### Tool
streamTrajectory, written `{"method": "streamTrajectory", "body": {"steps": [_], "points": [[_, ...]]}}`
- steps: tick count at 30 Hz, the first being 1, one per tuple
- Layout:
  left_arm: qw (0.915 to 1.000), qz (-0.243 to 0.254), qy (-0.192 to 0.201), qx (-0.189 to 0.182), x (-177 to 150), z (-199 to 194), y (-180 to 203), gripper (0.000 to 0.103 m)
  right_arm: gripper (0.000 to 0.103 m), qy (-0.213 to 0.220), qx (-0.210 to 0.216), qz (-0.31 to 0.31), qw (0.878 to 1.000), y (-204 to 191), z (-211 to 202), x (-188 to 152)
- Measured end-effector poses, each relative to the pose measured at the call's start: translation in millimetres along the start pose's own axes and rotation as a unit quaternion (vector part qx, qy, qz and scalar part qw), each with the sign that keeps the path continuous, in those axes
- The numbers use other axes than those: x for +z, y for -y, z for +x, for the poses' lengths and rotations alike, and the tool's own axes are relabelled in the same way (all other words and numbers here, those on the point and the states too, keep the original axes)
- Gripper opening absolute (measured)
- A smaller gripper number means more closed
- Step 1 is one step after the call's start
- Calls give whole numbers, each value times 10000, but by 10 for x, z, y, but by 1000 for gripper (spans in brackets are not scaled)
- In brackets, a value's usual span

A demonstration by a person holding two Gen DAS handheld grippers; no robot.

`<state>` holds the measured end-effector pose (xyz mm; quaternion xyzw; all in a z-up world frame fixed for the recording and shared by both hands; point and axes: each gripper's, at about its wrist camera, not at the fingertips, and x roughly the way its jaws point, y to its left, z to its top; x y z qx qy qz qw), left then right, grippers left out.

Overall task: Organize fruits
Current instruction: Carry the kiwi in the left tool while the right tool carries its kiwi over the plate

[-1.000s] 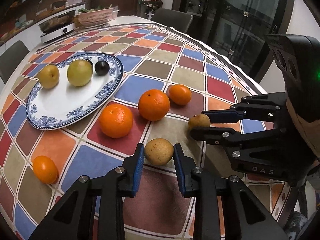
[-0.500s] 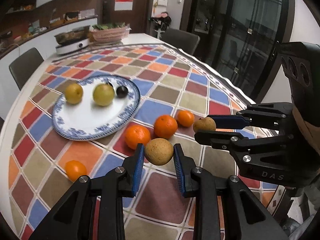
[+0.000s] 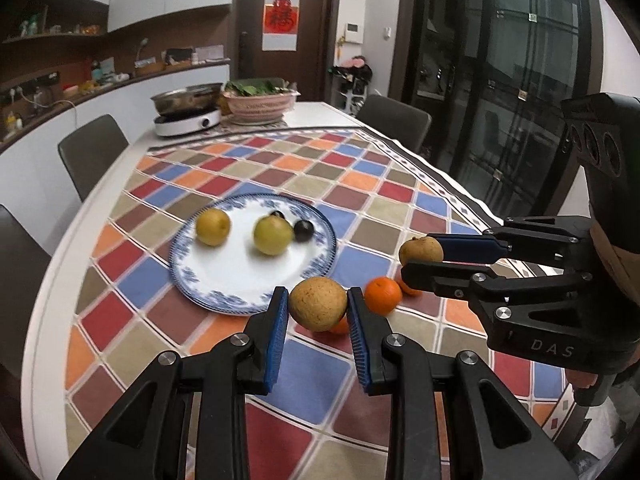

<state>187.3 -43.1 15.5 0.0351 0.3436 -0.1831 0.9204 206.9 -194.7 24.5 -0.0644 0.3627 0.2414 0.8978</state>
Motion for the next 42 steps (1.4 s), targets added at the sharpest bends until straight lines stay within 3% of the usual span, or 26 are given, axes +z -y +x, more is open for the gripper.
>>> {"method": "streamTrajectory", "body": {"steps": [11,20,42], "points": [[9996,-21,169,240,147,-36,-326,30,28,111,160,-175,9997,-184,149,309],[9994,-8,85,342,250,117,-648,30,28,33,216,-274,9994,-266,466,579],[9975,-238,-629,195,416,1053,-1200,30,28,-541,152,-159,9983,11,1548,1088]]}}
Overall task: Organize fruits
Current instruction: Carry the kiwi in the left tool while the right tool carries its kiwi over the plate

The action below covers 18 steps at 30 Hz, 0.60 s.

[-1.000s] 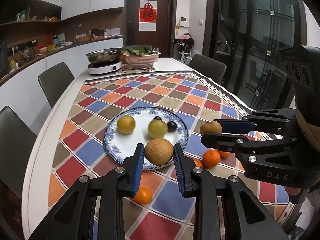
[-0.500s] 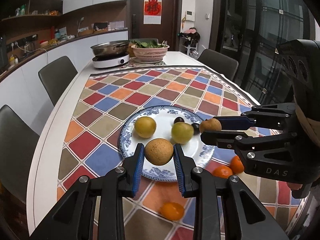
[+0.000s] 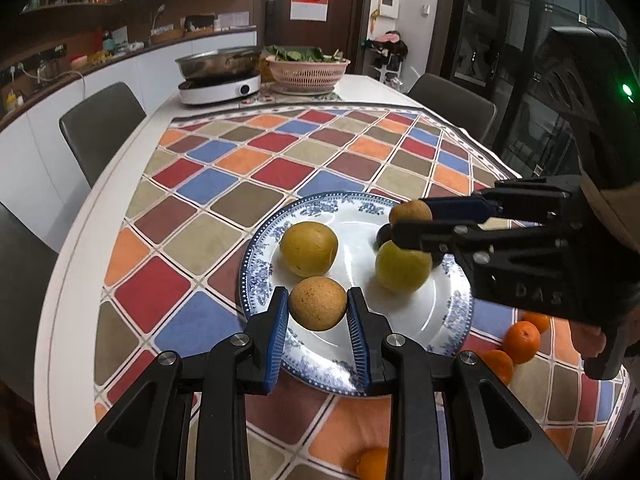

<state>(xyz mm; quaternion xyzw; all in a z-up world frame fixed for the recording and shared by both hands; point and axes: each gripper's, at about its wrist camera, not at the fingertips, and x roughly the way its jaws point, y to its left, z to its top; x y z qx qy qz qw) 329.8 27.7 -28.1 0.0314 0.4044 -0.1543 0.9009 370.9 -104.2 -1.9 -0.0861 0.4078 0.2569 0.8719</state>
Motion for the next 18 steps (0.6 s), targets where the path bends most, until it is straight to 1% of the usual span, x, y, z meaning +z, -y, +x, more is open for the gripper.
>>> {"method": "streamTrajectory", "body": {"steps": [9,12,16,18], "points": [[9994,-42,-333,-12,37,318,9,30,28,-364,-46,320,9988,255,378,186],[9993,-27,-378,0,52,368,14,30,28,-440,-8,451,9980,311,450,190],[9991,-20,-416,22,70,404,11,30,28,-506,-50,470,9976,329,518,163],[9992,-25,-404,28,74,406,9,33,28,-519,-56,471,9975,334,532,150]]}}
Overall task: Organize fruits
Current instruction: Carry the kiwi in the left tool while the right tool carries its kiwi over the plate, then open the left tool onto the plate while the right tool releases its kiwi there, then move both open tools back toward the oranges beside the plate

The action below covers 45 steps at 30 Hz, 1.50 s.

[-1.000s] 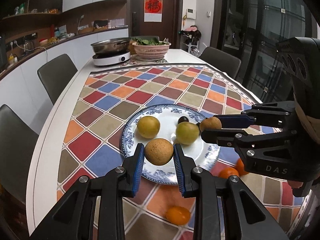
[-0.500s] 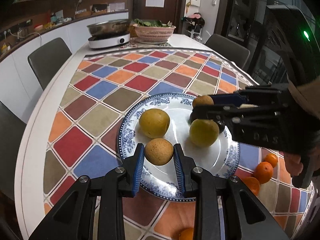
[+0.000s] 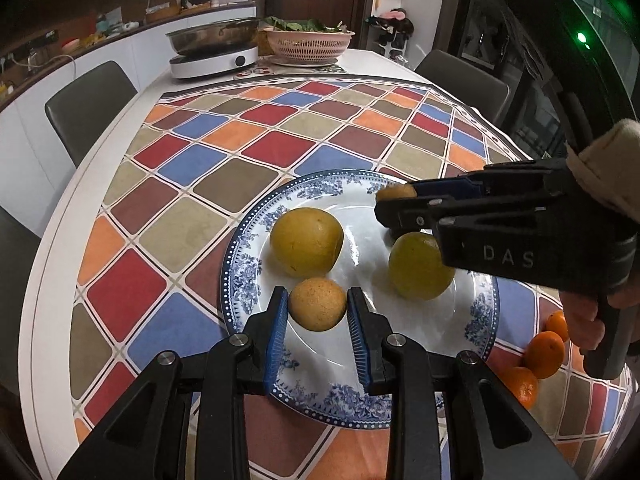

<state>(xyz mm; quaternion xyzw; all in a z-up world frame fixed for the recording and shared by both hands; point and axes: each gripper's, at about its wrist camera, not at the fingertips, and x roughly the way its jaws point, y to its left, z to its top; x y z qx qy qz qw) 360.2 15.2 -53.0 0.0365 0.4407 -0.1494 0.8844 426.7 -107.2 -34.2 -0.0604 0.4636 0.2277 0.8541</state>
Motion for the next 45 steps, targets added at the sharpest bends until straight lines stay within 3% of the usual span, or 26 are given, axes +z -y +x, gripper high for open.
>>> {"method": "streamTrajectory", "body": {"steps": [5,19,31,39,42,45], "points": [[9999,67,65,89,22,-37,24,38,36,70,-32,-61,10000,-5,-35,-16],[9984,-121,479,272,-19,-556,86,38,36,502,-128,-124,9986,-100,-553,-177],[9950,-152,918,375,-167,-1131,227,44,36,852,-157,-332,9957,-308,-1133,-394],[9928,-238,1103,390,-385,-1444,363,52,36,800,-71,-499,9955,-468,-1434,-575],[9928,-296,1100,377,-484,-1508,400,56,46,750,-62,-553,9956,-515,-1494,-658],[9930,-304,1067,400,-557,-1545,434,57,47,698,-74,-619,9956,-550,-1534,-749]]}}
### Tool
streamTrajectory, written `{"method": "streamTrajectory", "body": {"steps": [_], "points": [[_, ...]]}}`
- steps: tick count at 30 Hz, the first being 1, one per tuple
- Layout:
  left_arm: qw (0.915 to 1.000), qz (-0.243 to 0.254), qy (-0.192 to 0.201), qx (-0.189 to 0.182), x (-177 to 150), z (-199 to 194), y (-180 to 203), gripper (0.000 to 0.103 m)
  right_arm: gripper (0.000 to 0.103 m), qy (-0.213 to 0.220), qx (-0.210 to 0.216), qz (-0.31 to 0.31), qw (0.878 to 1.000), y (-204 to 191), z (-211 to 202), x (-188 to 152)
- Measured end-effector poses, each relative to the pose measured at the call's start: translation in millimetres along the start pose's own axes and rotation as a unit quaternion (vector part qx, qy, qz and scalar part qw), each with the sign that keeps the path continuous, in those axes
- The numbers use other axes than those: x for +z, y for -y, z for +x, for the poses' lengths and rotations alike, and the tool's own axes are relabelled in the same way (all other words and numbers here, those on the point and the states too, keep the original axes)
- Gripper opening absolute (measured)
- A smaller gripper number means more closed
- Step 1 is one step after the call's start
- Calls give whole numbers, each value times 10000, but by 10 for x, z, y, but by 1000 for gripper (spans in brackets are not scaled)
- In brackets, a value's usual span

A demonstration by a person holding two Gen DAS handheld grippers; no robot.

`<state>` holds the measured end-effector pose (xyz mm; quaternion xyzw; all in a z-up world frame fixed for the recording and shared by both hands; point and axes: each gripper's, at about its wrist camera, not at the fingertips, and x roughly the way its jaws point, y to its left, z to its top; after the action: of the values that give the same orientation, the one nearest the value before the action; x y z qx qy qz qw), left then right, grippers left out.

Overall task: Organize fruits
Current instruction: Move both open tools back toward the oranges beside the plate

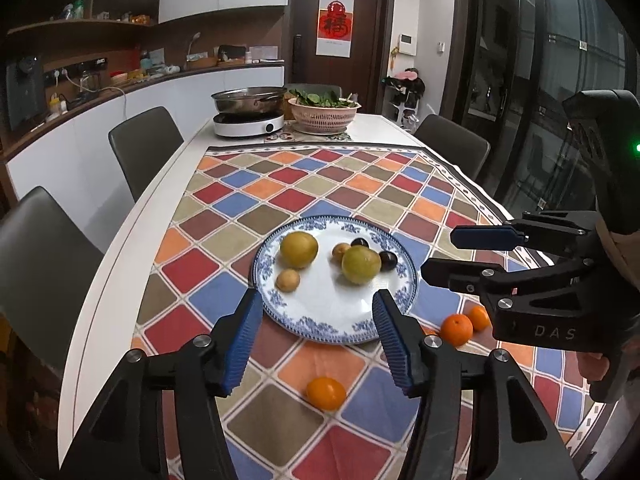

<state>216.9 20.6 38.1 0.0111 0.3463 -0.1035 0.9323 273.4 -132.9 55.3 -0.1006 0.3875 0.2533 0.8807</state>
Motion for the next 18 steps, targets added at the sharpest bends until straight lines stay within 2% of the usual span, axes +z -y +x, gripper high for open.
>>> {"method": "streamTrajectory", "body": {"steps": [7,18], "points": [[9999,43,-62,130,-164,-98,39,61,47,-264,-4,-88,9996,-42,-1,-170],[9984,23,-551,99,-436,19,77,64,47,-991,87,-559,9935,-156,205,-460]]}}
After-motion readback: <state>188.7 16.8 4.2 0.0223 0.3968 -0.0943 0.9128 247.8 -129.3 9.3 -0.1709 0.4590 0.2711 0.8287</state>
